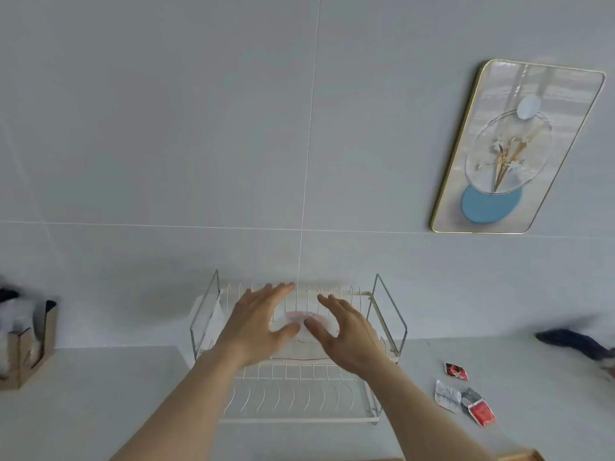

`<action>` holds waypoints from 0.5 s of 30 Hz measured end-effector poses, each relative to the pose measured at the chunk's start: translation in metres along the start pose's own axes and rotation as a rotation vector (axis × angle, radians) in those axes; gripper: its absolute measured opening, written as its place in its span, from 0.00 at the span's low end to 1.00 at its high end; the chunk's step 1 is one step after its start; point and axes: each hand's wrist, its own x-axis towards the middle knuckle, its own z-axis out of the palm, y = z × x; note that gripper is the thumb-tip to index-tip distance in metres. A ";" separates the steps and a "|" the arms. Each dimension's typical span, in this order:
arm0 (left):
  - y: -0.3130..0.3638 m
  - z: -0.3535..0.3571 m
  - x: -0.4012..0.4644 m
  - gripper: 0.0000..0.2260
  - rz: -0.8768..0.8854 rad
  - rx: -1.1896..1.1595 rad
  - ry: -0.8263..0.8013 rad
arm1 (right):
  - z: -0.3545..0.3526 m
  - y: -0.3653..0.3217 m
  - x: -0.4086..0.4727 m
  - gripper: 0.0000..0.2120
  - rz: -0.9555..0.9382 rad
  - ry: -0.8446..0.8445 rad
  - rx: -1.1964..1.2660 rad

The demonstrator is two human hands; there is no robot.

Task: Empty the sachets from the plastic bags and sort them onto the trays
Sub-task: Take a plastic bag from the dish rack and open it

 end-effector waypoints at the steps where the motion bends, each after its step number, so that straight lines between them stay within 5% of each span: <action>1: -0.001 0.001 -0.003 0.32 0.006 -0.012 -0.030 | 0.003 0.002 -0.002 0.34 -0.014 -0.009 0.002; 7: 0.000 0.008 -0.019 0.26 -0.035 0.050 -0.165 | 0.016 0.010 -0.007 0.34 0.012 -0.131 -0.113; 12: -0.009 0.016 -0.016 0.11 -0.012 0.154 -0.092 | 0.022 0.012 -0.003 0.12 0.007 -0.085 -0.153; 15: -0.009 0.016 -0.012 0.11 0.005 0.176 -0.080 | 0.019 0.011 0.001 0.09 -0.004 -0.059 -0.175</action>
